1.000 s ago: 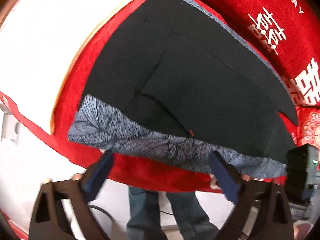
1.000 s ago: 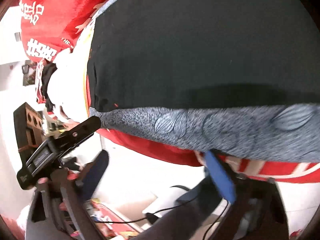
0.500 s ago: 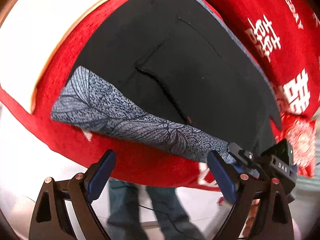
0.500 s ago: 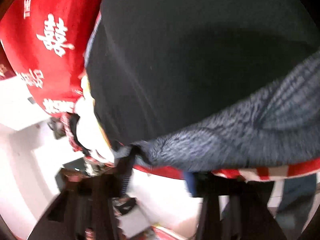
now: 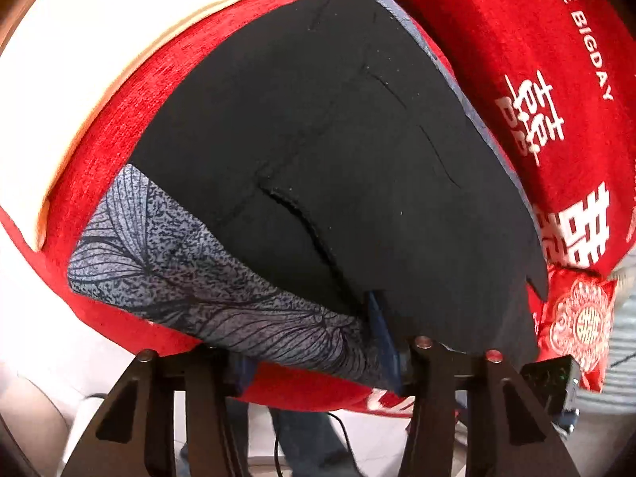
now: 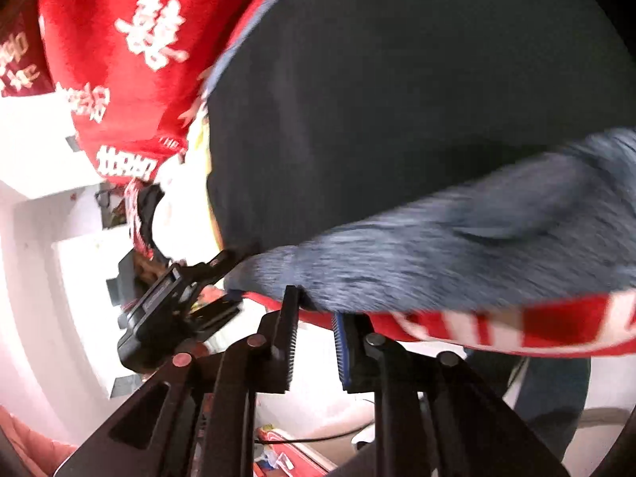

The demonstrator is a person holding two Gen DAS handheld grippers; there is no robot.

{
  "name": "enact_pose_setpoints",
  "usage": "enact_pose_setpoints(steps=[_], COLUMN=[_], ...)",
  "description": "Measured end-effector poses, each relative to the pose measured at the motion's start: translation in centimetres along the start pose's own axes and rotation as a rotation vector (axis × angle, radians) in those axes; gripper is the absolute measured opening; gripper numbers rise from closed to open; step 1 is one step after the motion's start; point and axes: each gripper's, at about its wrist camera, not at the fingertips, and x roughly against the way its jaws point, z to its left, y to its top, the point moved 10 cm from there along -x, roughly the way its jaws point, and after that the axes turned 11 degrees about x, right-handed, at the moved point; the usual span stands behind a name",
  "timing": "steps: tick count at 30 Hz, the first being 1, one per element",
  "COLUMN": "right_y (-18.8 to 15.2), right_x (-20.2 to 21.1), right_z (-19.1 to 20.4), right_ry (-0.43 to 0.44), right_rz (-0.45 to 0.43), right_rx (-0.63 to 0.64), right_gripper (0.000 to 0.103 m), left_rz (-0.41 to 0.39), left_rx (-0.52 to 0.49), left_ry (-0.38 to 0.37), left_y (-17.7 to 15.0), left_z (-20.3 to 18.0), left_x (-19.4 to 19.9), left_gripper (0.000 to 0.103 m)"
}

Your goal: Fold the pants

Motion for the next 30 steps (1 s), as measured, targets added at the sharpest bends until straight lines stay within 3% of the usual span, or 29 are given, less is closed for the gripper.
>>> enact_pose_setpoints(steps=[2, 4, 7, 9, 10, 11, 12, 13, 17, 21, 26, 30], right_y=[-0.2, -0.3, -0.1, -0.2, 0.0, 0.1, 0.4, 0.6, 2.8, 6.5, 14.9, 22.1], right_x=[0.7, 1.2, 1.5, 1.3, 1.1, 1.0, 1.3, 2.0, 4.9, 7.9, 10.6, 10.2], right_z=[-1.8, -3.1, -4.7, -5.2, -5.4, -5.6, -5.8, -5.9, -1.5, 2.8, 6.0, 5.1], right_ry=[-0.010, -0.007, 0.047, 0.104, 0.145, 0.154, 0.130, 0.117, 0.075, 0.040, 0.007, -0.053], right_rz=[-0.033, -0.064, -0.118, -0.143, -0.148, -0.142, -0.142, -0.148, -0.121, -0.080, -0.055, -0.025], right_rx=[-0.045, -0.079, -0.165, -0.226, -0.267, -0.296, -0.305, -0.304, -0.148, 0.042, 0.202, 0.270], right_gripper=[0.030, 0.045, 0.050, 0.050, 0.042, 0.030, 0.003, 0.004, 0.003, 0.003, 0.003, 0.004], left_rz=[0.013, 0.017, 0.017, 0.021, 0.016, 0.017, 0.019, 0.018, 0.005, -0.051, -0.162, -0.236], left_rx=[-0.004, -0.021, -0.038, -0.032, -0.026, -0.014, 0.001, 0.009, 0.005, -0.033, -0.128, -0.225], left_ry=[0.001, 0.012, 0.028, 0.044, 0.053, 0.059, 0.050, 0.046, 0.071, 0.048, -0.013, 0.036], left_y=[-0.1, -0.1, -0.1, -0.1, 0.0, 0.1, 0.1, 0.2, 0.4, 2.1, 7.8, 13.8], left_z=[0.2, 0.0, -0.2, -0.1, 0.0, 0.0, 0.0, 0.0, -1.5, -6.1, -13.8, -17.9], left_x=[0.2, 0.1, 0.1, 0.2, 0.4, 0.4, 0.7, 0.8, 2.5, 5.6, 6.7, 3.8], left_gripper=[0.051, 0.051, 0.051, 0.045, 0.035, 0.032, 0.031, 0.029, 0.029, 0.029, 0.029, 0.030])
